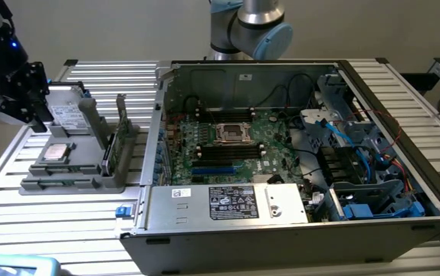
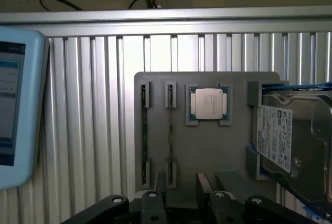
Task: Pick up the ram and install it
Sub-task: 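Pick up the ram and move it above insertion slot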
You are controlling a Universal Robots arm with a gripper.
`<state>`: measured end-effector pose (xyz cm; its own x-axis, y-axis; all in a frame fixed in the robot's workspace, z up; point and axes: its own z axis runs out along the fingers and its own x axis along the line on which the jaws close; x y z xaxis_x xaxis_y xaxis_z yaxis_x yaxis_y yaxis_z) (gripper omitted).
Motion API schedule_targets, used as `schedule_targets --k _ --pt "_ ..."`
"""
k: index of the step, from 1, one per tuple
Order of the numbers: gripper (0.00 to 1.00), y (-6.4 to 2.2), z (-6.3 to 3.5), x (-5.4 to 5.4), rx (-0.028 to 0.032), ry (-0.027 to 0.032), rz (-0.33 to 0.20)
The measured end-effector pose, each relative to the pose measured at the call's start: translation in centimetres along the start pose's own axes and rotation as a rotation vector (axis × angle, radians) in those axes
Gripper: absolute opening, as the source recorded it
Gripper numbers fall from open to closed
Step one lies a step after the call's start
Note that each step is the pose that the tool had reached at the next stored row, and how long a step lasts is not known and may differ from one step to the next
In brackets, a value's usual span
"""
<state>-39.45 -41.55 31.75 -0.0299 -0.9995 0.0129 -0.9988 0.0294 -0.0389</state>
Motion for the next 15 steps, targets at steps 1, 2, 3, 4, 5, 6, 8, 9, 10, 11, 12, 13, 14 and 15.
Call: schedule_targets --k 1,2,3,4,5,6,8,9,10,11,12,13,14,15 --pt "0.36 0.00 0.01 0.0 -0.0037 0.0000 0.000" --pt "0.36 0.02 0.01 0.1 -0.0074 0.0003 0.000" --pt "0.36 0.04 0.04 0.1 -0.0092 0.0003 0.000" --pt "0.36 0.06 0.09 0.2 -0.0117 0.0003 0.000" --pt "0.36 0.06 0.12 0.2 -0.0150 0.0005 0.000" --pt "0.36 0.08 0.16 0.3 -0.0177 0.0006 0.000" --pt "0.36 0.11 0.29 0.4 -0.0220 0.0007 0.000" --pt "0.36 0.14 0.41 0.6 -0.0231 0.0009 0.000" --pt "0.36 0.18 0.60 0.8 -0.0232 0.0008 0.000" --pt "0.36 0.23 0.78 1.1 -0.0232 0.0007 0.000" --pt "0.36 0.30 0.96 1.3 -0.0231 0.0007 0.000" --pt "0.36 0.37 1.15 1.5 -0.0232 0.0007 0.000" --pt "0.36 0.44 1.33 1.6 -0.0232 0.0008 0.000" --pt "0.36 0.51 1.51 1.8 -0.0233 0.0008 0.000"
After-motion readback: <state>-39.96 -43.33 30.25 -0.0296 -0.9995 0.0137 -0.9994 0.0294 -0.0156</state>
